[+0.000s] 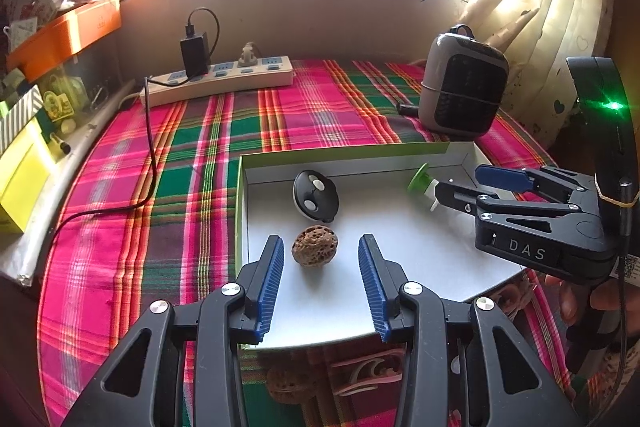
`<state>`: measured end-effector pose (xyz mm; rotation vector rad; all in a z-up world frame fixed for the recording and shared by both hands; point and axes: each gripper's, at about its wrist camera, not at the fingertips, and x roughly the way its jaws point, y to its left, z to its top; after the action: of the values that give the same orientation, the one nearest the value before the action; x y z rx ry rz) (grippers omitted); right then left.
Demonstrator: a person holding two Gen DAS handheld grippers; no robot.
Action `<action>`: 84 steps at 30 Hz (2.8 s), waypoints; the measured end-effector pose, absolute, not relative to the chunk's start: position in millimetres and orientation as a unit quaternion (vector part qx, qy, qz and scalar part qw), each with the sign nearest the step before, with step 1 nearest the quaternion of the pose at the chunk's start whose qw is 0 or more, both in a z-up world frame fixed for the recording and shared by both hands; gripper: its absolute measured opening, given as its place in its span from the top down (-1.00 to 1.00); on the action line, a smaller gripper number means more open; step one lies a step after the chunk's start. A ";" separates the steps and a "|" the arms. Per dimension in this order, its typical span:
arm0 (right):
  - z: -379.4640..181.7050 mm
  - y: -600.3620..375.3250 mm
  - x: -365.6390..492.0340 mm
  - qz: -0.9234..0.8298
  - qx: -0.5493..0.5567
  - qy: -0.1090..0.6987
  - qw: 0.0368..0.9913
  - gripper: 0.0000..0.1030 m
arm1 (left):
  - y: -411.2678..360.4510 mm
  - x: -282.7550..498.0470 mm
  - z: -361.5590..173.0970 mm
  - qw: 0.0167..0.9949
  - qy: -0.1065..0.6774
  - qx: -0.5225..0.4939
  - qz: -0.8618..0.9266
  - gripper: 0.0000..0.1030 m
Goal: Organize objects
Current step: 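Open both grippers to drop the walnut and spool into the tray, then withdraw both open grippers back from the tray, then grasp the second walnut with the left gripper while the right grasps the black rectangular remote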
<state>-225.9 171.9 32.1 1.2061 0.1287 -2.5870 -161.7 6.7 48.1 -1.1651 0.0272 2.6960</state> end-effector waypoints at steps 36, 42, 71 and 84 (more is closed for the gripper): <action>51.2 166.6 -135.1 -0.913 0.372 0.025 0.165 -0.09 | -17.5 -99.7 53.4 0.085 -0.001 -0.368 0.926 0.26; 44.5 165.3 -123.2 -0.909 0.379 0.023 0.174 -0.09 | -31.9 -95.5 49.3 0.074 -0.011 -0.372 0.925 0.25; 15.1 136.5 -88.1 -0.884 0.411 0.061 0.214 -0.09 | -57.4 -93.1 20.4 0.084 -0.053 -0.415 0.904 0.21; 6.6 129.0 -93.4 -0.877 0.423 0.058 0.221 0.08 | -48.4 -99.8 16.9 0.110 -0.056 -0.424 0.897 0.18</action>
<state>-93.4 129.0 6.6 1.1695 0.1612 -2.4245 -99.8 -48.4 16.9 -1.2473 -0.1636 2.6364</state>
